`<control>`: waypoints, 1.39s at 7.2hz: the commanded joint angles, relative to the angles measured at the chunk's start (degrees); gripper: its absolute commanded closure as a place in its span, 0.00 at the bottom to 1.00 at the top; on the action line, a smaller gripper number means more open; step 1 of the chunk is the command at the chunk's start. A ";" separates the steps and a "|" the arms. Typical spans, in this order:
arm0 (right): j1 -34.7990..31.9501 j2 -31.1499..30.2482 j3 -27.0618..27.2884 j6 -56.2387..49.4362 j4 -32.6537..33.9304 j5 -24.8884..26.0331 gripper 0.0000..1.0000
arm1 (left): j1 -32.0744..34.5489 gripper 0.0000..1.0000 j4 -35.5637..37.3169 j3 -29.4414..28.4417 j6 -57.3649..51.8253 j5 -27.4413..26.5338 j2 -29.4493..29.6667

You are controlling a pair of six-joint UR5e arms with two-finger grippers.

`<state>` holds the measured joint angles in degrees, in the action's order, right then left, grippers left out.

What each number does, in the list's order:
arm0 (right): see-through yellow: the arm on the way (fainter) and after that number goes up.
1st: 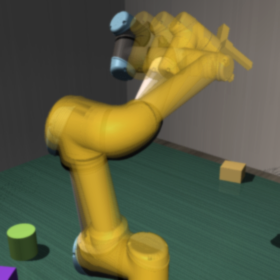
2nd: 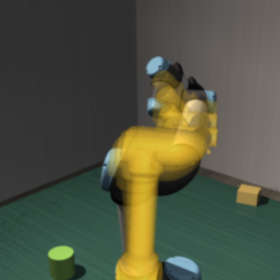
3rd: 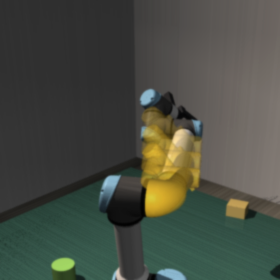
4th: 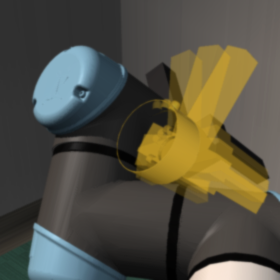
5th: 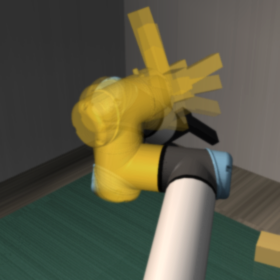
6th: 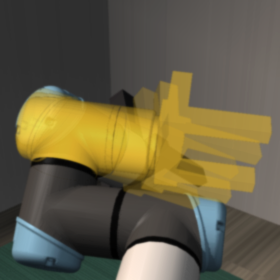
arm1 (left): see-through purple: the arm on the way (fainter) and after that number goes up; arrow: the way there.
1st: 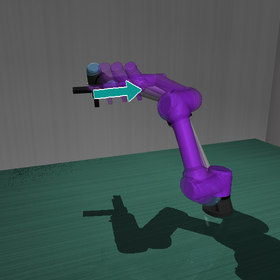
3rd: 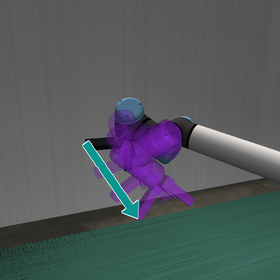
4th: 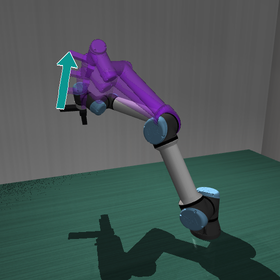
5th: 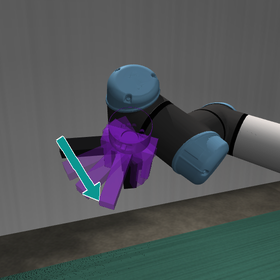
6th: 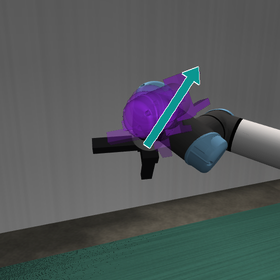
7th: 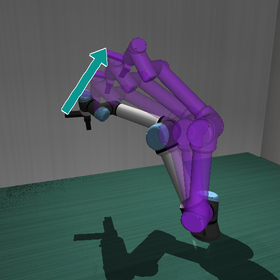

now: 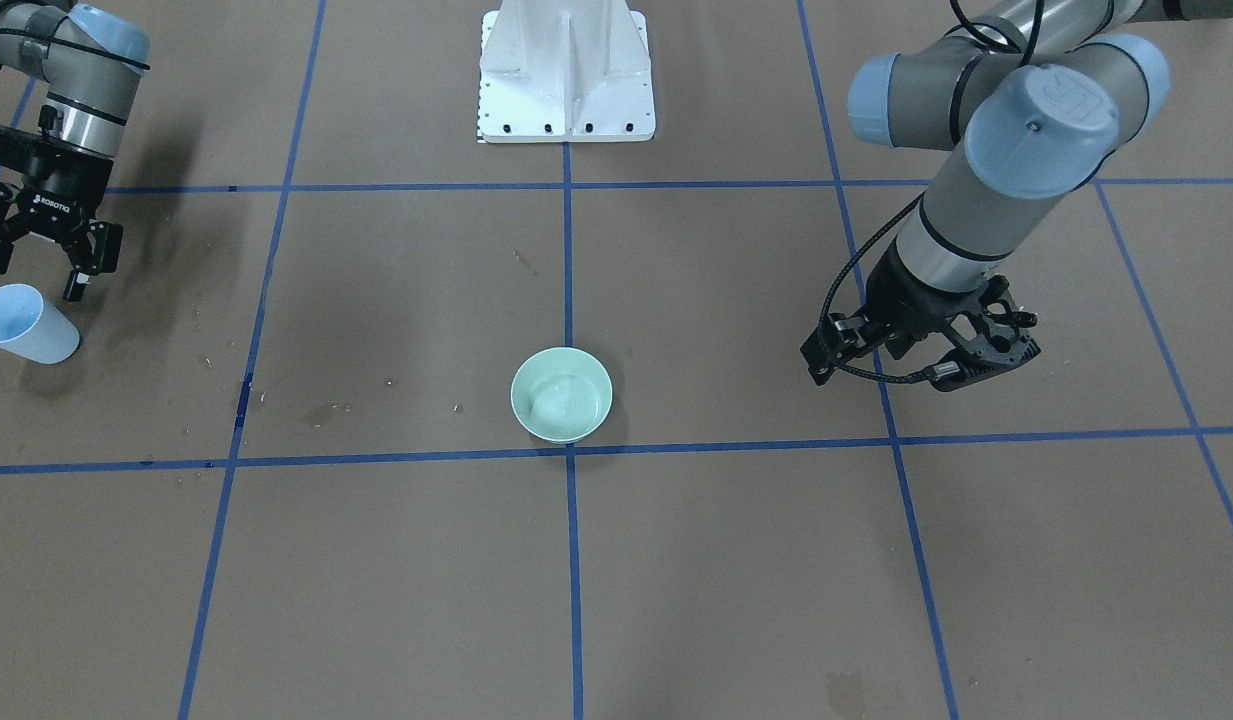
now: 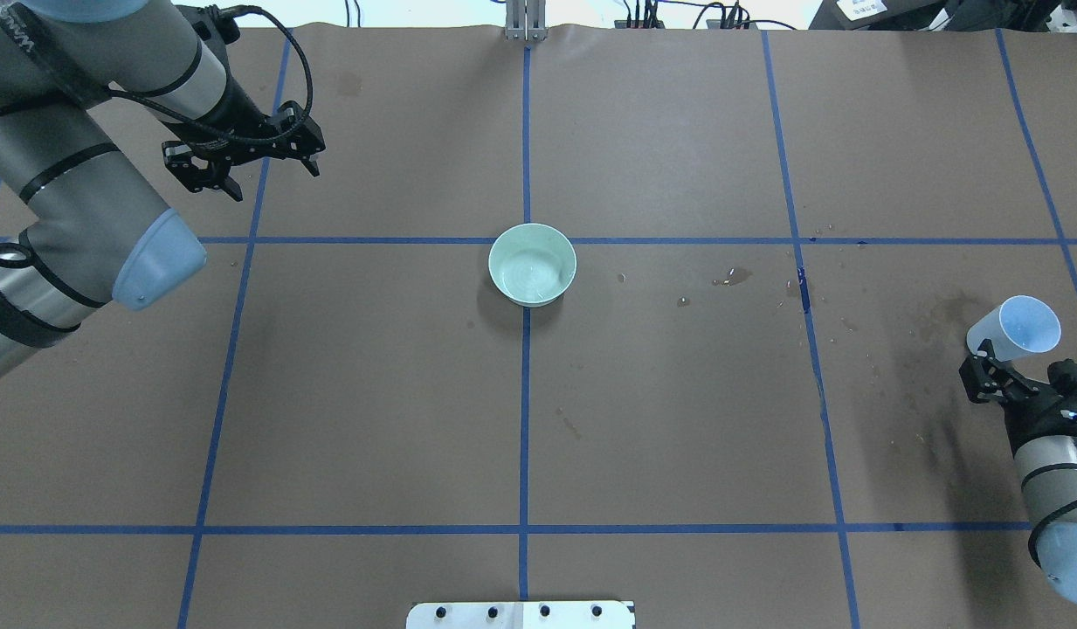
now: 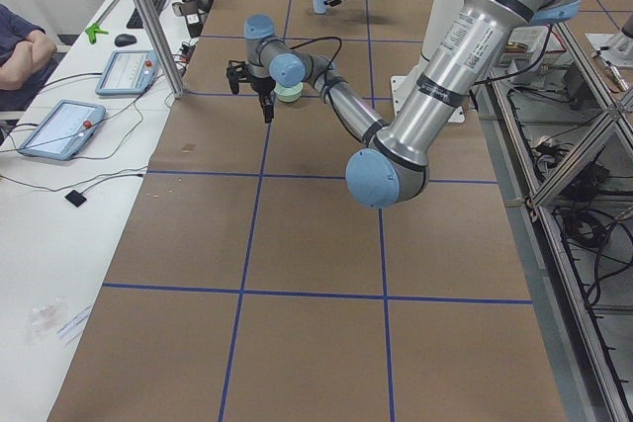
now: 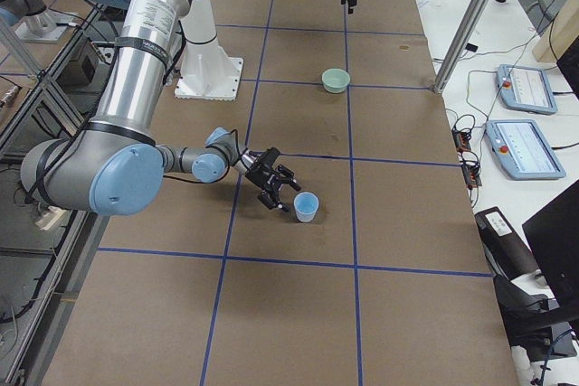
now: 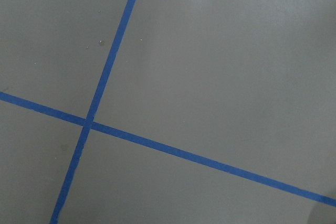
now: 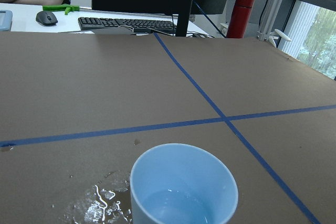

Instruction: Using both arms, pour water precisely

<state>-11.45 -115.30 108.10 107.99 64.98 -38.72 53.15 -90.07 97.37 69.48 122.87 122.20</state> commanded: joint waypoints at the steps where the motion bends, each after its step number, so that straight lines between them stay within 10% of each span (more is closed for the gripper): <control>1: 0.55 1.12 -2.80 0.29 -0.03 2.85 0.01 | -0.06 0.00 -0.19 -0.25 -0.04 0.00 -0.03; 10: 0.55 4.12 -7.99 0.47 -0.82 5.32 0.01 | -0.06 0.00 -0.19 -0.78 0.05 0.00 0.15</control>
<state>-10.83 -111.11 100.37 108.39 64.23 -33.37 53.09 -90.26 96.63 69.51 122.87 122.32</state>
